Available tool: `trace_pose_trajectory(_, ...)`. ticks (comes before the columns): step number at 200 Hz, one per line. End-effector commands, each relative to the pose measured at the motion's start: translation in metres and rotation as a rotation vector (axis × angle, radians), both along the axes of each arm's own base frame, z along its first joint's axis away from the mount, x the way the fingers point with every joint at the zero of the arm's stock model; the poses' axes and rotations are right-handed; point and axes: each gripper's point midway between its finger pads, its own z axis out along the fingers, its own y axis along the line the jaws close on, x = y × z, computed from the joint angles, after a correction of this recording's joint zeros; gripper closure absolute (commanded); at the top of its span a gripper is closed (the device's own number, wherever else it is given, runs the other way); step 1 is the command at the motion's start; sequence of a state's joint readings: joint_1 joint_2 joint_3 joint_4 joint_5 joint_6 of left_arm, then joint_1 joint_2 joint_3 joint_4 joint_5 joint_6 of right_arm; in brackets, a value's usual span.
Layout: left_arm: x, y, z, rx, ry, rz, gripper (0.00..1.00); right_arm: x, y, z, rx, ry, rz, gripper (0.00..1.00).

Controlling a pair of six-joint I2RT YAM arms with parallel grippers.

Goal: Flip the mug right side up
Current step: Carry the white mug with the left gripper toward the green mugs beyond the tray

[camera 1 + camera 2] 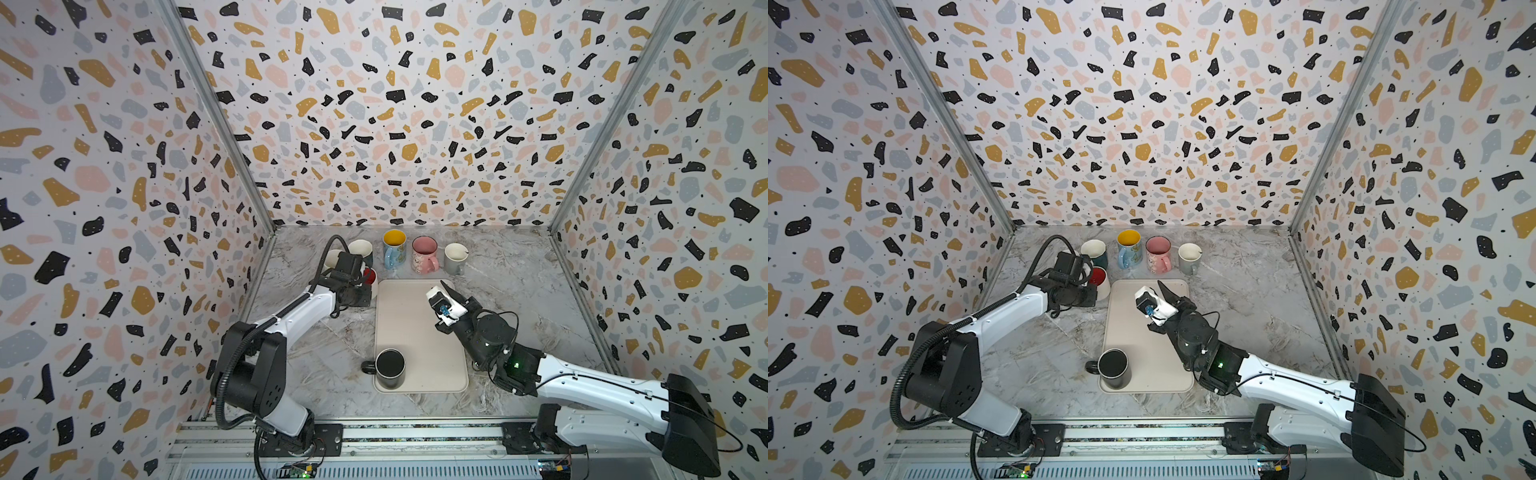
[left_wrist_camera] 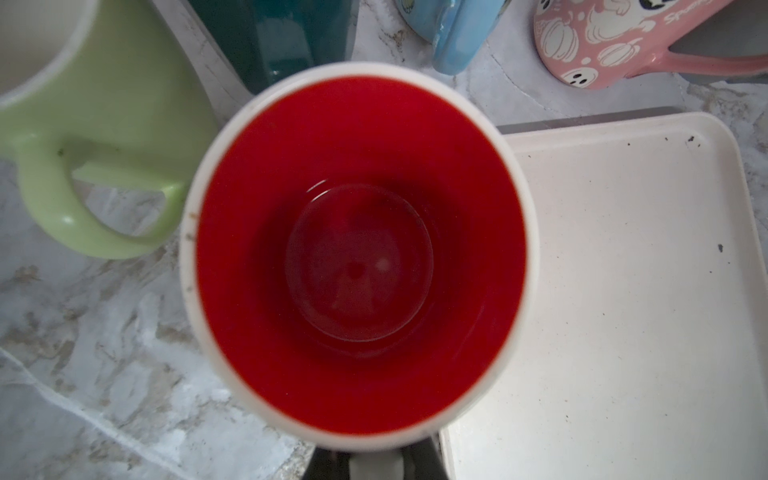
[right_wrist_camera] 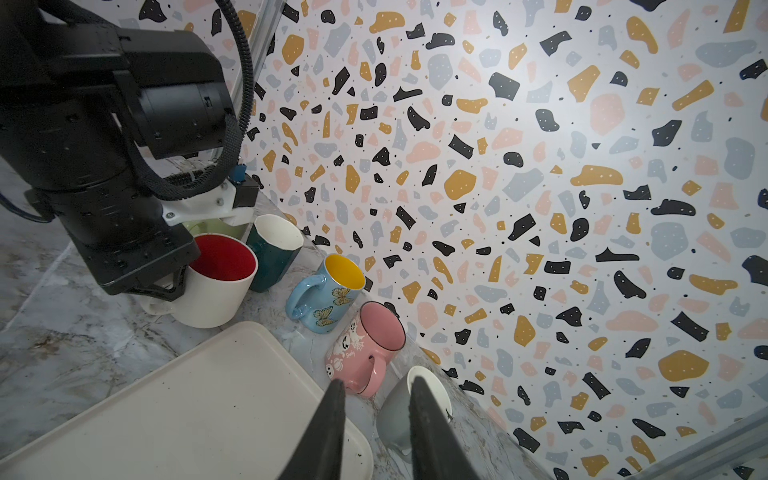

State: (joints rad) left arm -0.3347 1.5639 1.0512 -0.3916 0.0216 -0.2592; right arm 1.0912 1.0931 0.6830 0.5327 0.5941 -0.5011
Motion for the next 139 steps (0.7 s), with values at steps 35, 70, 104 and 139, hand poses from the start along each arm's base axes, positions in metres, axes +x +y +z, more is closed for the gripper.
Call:
trace_pose_trajectory(35,0.024,-0.001,0.007,-0.071,-0.081,0.045,1.00,0.000,-0.004,0.005,0.039,-0.001,-0.004,0.71)
trace_pose_trajectory(70,0.023,0.000,-0.002,-0.068,-0.067,0.053,1.00,0.001,-0.004,0.004,0.038,0.002,-0.006,0.70)
trace_pose_trajectory(104,0.022,0.004,-0.007,-0.055,-0.061,0.062,1.00,0.001,-0.004,0.004,0.040,0.004,-0.007,0.70)
trace_pose_trajectory(139,0.022,0.006,-0.013,-0.048,-0.052,0.074,1.00,0.001,-0.004,0.004,0.040,0.005,-0.007,0.70)
